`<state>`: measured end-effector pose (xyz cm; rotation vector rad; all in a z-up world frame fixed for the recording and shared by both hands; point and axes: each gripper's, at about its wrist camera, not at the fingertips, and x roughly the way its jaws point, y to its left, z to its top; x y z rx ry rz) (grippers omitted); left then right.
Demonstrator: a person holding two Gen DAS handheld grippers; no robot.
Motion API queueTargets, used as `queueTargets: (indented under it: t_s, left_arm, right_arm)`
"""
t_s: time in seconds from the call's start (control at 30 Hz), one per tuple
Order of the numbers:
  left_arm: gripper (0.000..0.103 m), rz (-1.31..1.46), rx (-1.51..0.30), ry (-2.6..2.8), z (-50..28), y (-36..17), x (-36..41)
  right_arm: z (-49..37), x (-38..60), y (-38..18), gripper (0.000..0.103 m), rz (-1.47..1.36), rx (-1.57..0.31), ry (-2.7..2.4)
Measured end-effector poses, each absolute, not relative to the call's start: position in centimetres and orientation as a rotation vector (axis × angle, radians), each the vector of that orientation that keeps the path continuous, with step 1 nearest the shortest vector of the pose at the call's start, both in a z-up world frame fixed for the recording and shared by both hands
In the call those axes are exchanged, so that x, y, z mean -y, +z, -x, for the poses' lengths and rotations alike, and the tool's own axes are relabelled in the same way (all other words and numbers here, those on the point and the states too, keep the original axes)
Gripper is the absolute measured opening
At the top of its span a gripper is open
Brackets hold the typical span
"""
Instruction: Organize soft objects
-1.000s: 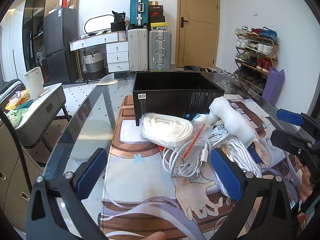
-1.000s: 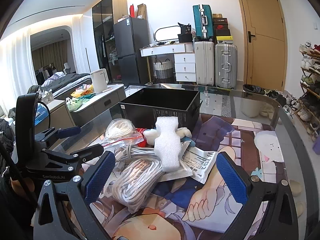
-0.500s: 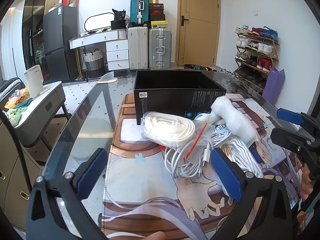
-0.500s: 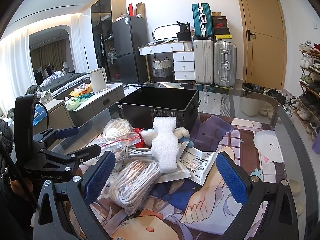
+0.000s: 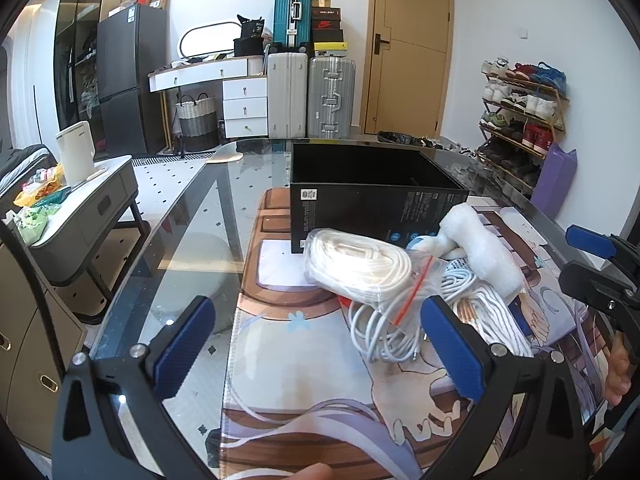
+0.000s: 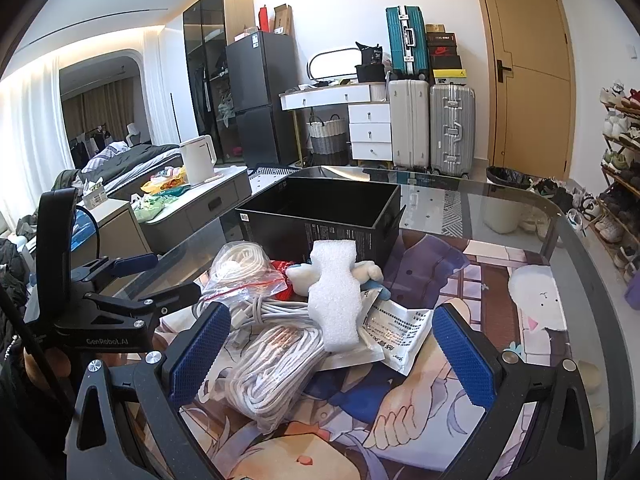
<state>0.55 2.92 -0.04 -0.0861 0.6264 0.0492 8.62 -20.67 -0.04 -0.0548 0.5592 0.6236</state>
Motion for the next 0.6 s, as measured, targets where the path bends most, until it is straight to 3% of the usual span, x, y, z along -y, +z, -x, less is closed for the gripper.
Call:
queueTargets:
  t_s: [0.6]
  left_arm:
    - [0.103, 0.064, -0.639, 0.028, -1.11, 0.75, -2.56]
  right_arm:
    - [-9.19, 20.3, 0.65, 0.102, 0.082, -0.584, 0.611]
